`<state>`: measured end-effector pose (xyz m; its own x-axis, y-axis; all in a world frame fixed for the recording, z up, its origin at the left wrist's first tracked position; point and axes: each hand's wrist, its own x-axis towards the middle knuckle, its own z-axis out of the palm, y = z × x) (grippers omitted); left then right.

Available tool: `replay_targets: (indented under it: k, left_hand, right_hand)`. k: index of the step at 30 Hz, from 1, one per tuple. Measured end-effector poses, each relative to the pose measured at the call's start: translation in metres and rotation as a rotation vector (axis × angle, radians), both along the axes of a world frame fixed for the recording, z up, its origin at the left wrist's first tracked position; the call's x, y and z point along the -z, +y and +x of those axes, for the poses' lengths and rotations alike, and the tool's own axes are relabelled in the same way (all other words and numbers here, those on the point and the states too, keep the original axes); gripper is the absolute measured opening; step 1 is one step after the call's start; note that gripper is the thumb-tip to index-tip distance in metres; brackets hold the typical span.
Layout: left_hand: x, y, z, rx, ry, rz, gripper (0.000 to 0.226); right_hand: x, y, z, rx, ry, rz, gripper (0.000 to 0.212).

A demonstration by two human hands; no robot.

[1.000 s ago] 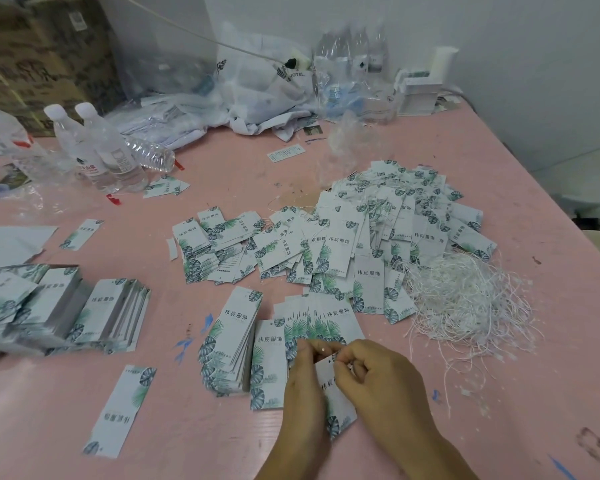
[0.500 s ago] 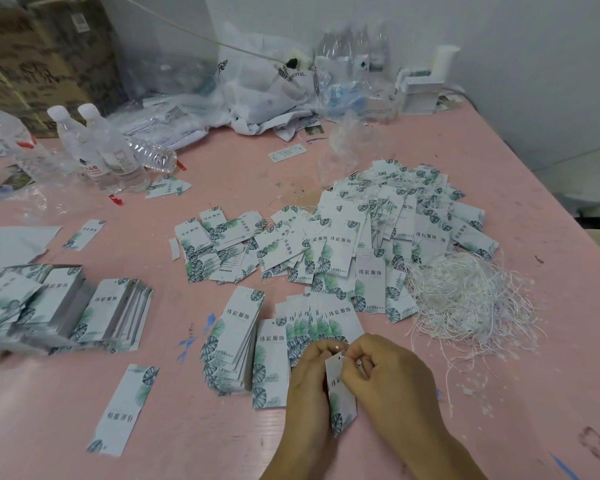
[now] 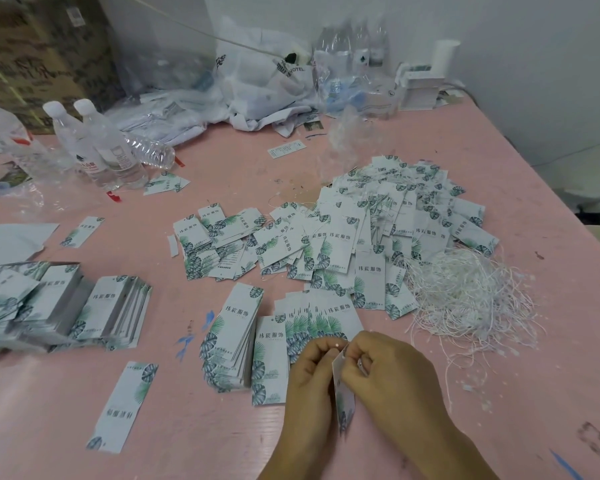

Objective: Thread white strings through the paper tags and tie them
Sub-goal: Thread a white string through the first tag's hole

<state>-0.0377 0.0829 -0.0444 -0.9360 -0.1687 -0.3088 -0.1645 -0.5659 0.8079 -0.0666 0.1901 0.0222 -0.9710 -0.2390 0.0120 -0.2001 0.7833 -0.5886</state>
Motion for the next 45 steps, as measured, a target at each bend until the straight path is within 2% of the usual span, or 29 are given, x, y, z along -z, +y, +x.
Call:
replay_targets:
  k: [4,9,14,16,19,22,25,29,32,38,45]
  left_hand:
    - [0.007,-0.004,0.001,-0.034,0.024,-0.114,0.029]
    - [0.008,-0.003,0.004,-0.049,0.083,-0.212,0.044]
    - [0.005,-0.004,0.003,-0.101,0.135,-0.368,0.029]
    - [0.004,-0.003,0.003,-0.134,0.087,-0.356,0.028]
    - [0.001,-0.004,-0.002,-0.235,0.001,-0.256,0.027]
    - [-0.003,-0.011,-0.007,-0.282,-0.043,-0.056,0.023]
    - [-0.004,-0.015,-0.008,-0.296,-0.054,0.080,0.018]
    - [-0.012,-0.015,-0.012,-0.339,-0.083,0.209,0.024]
    - [-0.022,-0.022,-0.014,-0.337,-0.111,0.270,0.021]
    - [-0.035,-0.027,-0.014,-0.307,-0.072,0.210,0.024]
    - [-0.051,-0.013,-0.009,-0.189,-0.002,0.104,0.011]
  right_hand:
    - [-0.003,0.003,-0.002,0.014,-0.091,-0.077,0.007]
    - [-0.003,0.011,-0.004,0.032,-0.176,-0.183,0.006]
    - [0.002,0.014,-0.007,-0.010,-0.284,-0.361,0.012]
    - [0.002,0.018,-0.009,-0.015,-0.389,-0.496,0.020]
    - [0.005,0.030,-0.012,0.117,-0.571,-0.801,0.030]
    - [0.008,0.043,-0.013,0.256,-0.668,-1.041,0.031]
    - [0.009,0.050,-0.013,0.309,-0.742,-1.167,0.023]
    - [0.009,0.055,-0.014,0.331,-0.798,-1.203,0.013]
    - [0.008,0.058,-0.013,0.328,-0.816,-1.229,0.015]
    - [-0.001,0.058,-0.011,0.303,-0.918,-1.406,0.023]
    - [-0.022,0.042,-0.006,0.148,-0.606,-1.179,0.029]
